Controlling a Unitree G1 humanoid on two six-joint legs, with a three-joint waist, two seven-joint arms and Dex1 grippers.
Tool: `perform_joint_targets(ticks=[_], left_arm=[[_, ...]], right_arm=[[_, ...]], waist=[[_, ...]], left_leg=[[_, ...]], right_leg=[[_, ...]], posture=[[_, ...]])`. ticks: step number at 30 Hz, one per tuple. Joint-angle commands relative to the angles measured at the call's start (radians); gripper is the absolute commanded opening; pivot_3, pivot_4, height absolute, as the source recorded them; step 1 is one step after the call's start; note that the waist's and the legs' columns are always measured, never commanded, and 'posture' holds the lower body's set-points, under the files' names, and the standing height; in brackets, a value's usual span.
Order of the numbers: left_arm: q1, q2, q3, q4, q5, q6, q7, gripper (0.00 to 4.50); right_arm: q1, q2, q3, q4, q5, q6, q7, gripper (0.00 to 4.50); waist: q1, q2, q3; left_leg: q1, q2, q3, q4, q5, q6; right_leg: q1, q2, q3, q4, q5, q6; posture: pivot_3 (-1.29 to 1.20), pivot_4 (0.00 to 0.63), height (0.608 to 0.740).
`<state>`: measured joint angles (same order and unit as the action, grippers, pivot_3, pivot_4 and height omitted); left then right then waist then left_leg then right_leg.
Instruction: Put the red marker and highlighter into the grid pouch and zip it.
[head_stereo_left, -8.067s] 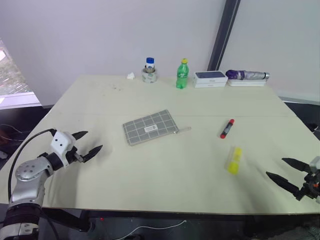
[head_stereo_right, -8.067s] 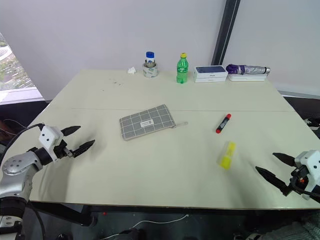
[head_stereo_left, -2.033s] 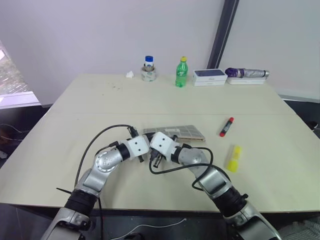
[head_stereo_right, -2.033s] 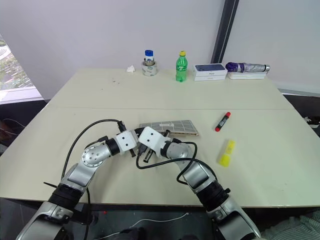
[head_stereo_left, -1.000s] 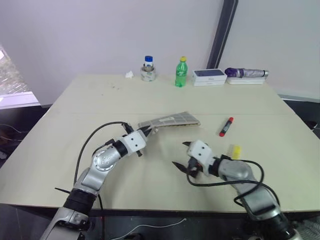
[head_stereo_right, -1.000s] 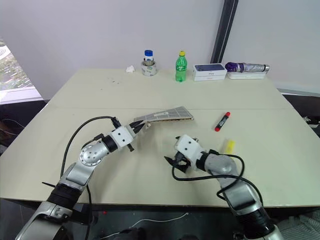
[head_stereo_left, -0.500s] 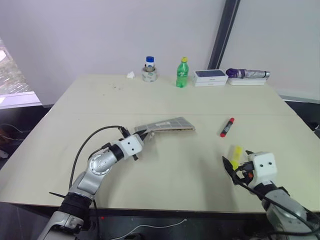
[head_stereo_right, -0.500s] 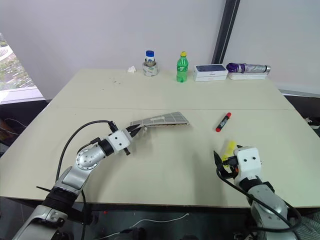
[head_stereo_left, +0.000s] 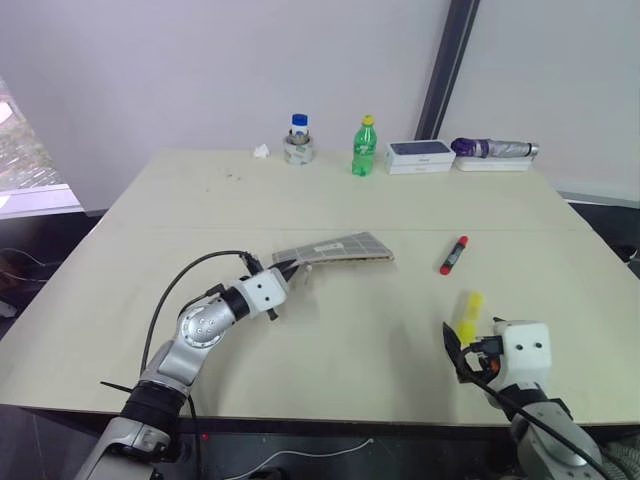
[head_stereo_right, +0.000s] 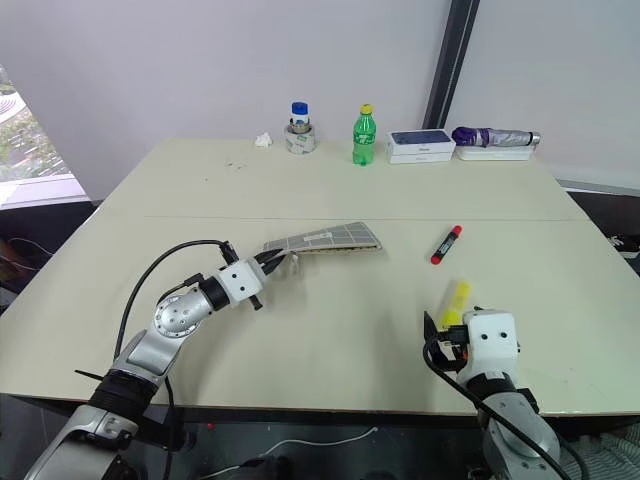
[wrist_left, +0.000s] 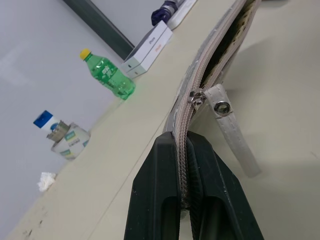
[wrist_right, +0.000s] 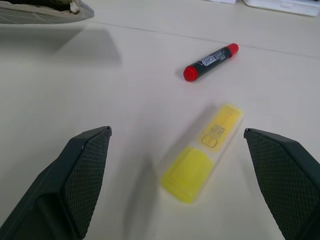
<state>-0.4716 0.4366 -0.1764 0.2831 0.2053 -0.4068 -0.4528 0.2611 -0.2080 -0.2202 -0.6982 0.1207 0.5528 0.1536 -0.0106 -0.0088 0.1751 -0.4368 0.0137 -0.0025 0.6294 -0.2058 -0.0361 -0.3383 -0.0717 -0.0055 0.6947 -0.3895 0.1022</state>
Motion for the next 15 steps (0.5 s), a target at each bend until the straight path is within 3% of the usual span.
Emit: perform_joint_targets(ticks=[1, 5, 10, 15], left_arm=[[-0.015, 0.005, 0.013, -0.017, -0.009, -0.022, 0.003, 0.0], [-0.014, 0.004, 0.008, -0.015, -0.001, -0.026, 0.007, 0.0], [-0.013, 0.005, 0.01, -0.019, 0.007, -0.025, 0.015, 0.0], [-0.002, 0.013, 0.012, -0.03, 0.016, -0.023, 0.022, 0.0]], right_arm=[[-0.049, -0.001, 0.013, -0.031, -0.003, 0.124, -0.04, 4.42], [-0.165, 0.026, 0.01, 0.008, 0.012, 0.325, -0.1, 4.42], [-0.25, -0.019, 0.019, 0.074, -0.054, 0.407, -0.149, 4.42], [-0.279, 0.059, -0.065, 0.138, -0.018, 0.462, -0.186, 4.42]], waist=[[0.0, 0.0, 0.0], [0.0, 0.0, 0.0], [0.002, 0.0, 0.0], [-0.001, -0.001, -0.001]], left_leg=[[0.0, 0.0, 0.0, 0.0, 0.0, 0.0], [0.0, 0.0, 0.0, 0.0, 0.0, 0.0], [0.0, -0.001, 0.0, 0.0, 0.0, 0.0], [0.0, -0.001, 0.0, -0.001, 0.0, 0.0]], right_leg=[[0.0, 0.0, 0.0, 0.0, 0.0, 0.0], [0.0, 0.0, 0.0, 0.0, 0.0, 0.0], [0.0, -0.001, 0.0, -0.001, 0.0, 0.0], [0.0, 0.0, 0.0, -0.001, 0.0, 0.0]], posture=[[0.0, 0.15, 0.74], [0.0, 0.15, 0.74], [0.0, 0.15, 0.74], [0.0, 0.15, 0.74]])
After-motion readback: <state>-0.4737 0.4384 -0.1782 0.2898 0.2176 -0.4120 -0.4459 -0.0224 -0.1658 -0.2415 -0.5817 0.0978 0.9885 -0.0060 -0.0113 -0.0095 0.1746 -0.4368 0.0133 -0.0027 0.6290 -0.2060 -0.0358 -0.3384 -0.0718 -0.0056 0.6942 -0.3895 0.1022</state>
